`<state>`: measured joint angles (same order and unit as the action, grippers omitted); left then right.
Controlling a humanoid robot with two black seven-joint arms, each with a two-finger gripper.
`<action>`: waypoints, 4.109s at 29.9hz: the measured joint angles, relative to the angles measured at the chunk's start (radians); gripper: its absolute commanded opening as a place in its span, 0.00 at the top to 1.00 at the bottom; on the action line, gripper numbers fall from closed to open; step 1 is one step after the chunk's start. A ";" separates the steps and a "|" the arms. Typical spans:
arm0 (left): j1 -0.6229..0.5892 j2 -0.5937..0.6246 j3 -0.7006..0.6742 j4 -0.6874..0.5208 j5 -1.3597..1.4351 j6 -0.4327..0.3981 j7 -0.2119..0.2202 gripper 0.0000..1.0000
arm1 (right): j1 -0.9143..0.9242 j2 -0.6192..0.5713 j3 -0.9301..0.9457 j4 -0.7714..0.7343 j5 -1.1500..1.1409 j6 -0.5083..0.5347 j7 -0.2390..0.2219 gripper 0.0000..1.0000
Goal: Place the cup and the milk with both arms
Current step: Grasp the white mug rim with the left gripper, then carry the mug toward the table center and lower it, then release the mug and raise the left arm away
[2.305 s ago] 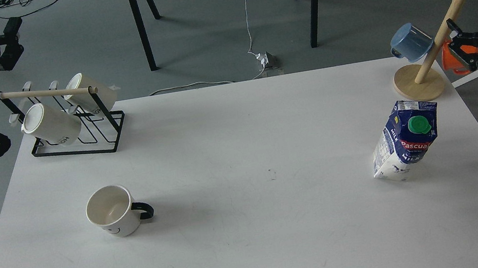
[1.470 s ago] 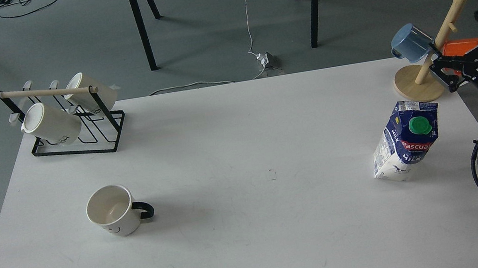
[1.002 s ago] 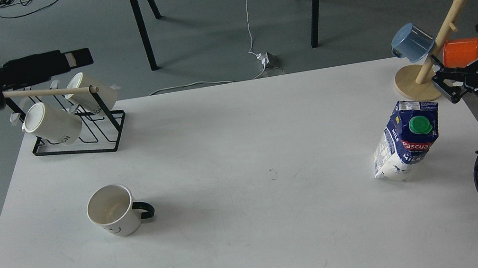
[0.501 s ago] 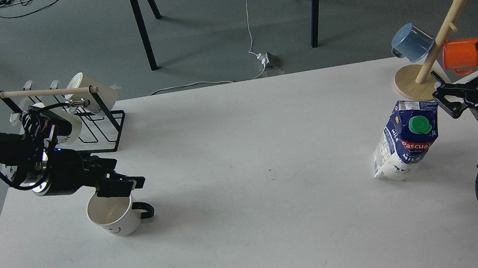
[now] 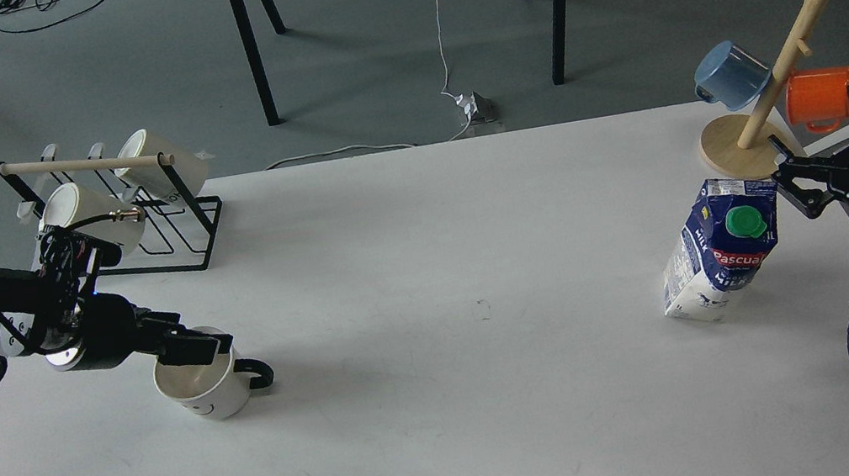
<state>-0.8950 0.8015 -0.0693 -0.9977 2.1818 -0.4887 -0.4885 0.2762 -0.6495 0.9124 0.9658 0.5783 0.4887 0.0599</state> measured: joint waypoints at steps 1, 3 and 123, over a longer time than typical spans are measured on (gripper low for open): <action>0.004 0.000 0.000 0.008 0.000 0.000 0.000 0.02 | -0.001 0.000 0.000 0.000 0.000 0.000 0.000 0.04; 0.009 0.000 0.000 0.019 0.000 0.000 0.000 0.02 | -0.005 0.000 -0.001 0.001 0.000 0.000 0.000 0.04; 0.043 -0.191 -0.351 0.074 -0.892 0.014 0.000 0.01 | -0.119 -0.044 0.020 0.088 0.004 0.000 -0.003 0.03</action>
<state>-0.8522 0.6104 -0.4201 -0.9235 1.2894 -0.4751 -0.4886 0.1576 -0.6932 0.9326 1.0536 0.5827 0.4887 0.0568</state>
